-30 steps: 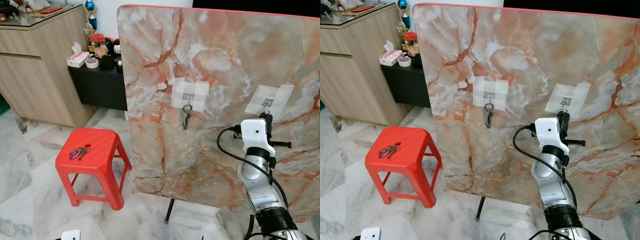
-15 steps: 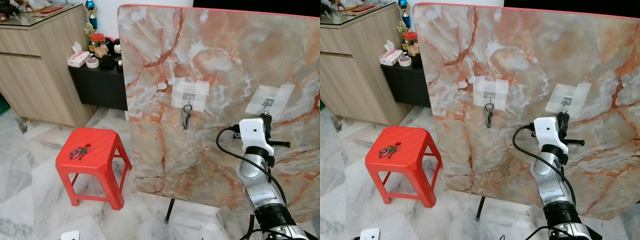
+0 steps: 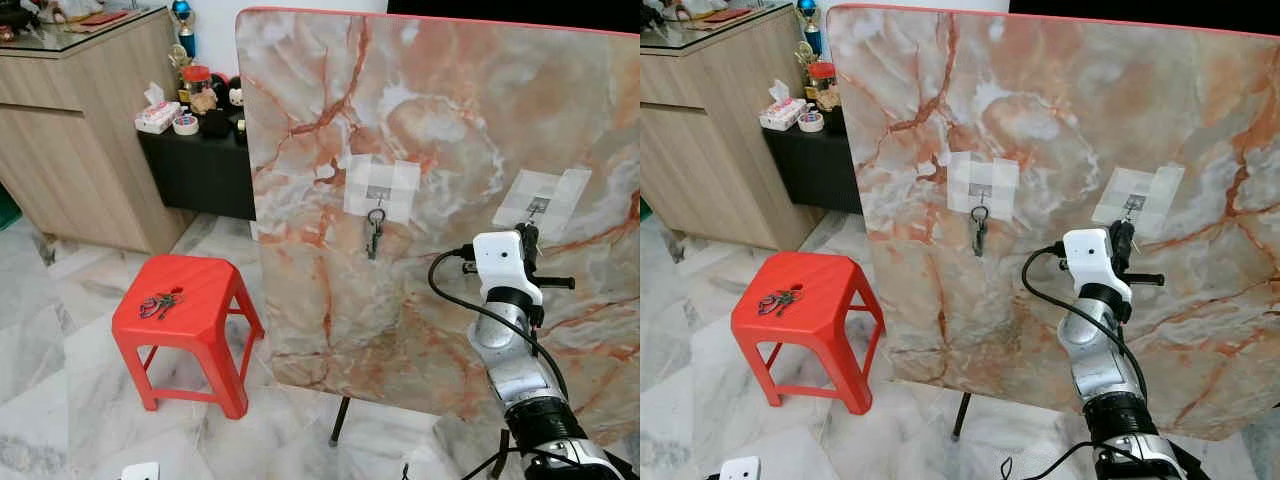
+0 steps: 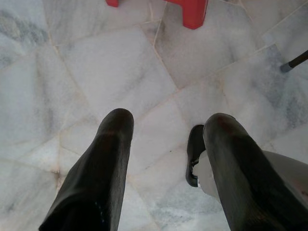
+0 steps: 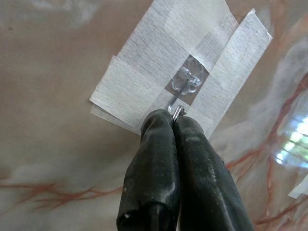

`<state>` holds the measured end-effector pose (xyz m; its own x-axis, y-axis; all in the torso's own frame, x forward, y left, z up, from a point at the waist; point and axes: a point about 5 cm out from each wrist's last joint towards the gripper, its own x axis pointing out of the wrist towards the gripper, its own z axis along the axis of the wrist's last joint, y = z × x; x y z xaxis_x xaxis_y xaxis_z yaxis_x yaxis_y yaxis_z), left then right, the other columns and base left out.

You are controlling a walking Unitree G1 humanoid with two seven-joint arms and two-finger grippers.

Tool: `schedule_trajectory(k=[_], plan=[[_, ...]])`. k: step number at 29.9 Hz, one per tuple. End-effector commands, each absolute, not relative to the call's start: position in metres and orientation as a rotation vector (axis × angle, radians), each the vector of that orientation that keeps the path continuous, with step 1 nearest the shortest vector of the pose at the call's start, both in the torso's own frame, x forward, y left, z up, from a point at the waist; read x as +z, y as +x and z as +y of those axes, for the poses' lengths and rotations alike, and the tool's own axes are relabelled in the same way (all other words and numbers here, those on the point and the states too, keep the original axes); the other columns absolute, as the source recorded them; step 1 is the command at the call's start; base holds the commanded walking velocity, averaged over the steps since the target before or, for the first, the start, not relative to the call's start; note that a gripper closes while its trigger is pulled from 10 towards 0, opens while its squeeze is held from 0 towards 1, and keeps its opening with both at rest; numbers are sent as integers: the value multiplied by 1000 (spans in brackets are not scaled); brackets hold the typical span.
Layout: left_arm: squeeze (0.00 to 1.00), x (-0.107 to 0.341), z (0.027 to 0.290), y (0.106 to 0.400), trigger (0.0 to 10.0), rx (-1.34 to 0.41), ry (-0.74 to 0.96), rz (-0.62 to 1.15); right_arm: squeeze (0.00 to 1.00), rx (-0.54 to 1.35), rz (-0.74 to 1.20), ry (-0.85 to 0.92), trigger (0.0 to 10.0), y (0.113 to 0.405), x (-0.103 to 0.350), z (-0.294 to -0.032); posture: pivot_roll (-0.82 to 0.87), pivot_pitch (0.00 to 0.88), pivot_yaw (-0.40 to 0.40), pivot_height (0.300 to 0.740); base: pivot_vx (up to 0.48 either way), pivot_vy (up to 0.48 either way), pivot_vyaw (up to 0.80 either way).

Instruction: Hang keys on a hook

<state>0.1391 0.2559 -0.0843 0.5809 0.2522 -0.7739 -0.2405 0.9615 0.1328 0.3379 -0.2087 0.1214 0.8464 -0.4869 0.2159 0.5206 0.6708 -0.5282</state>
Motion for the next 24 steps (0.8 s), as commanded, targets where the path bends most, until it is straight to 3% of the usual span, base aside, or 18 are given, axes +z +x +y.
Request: schedule_trajectory(k=[1,24], plan=[[0,-86,257,133,10000,289,20,928,0,-580,-71,-617,10000,341,127,-211,1,0,-21,740,0,0,0],[0,-86,260,132,10000,290,22,938,0,-569,-87,-604,10000,335,123,-199,0,0,-19,740,0,0,0]])
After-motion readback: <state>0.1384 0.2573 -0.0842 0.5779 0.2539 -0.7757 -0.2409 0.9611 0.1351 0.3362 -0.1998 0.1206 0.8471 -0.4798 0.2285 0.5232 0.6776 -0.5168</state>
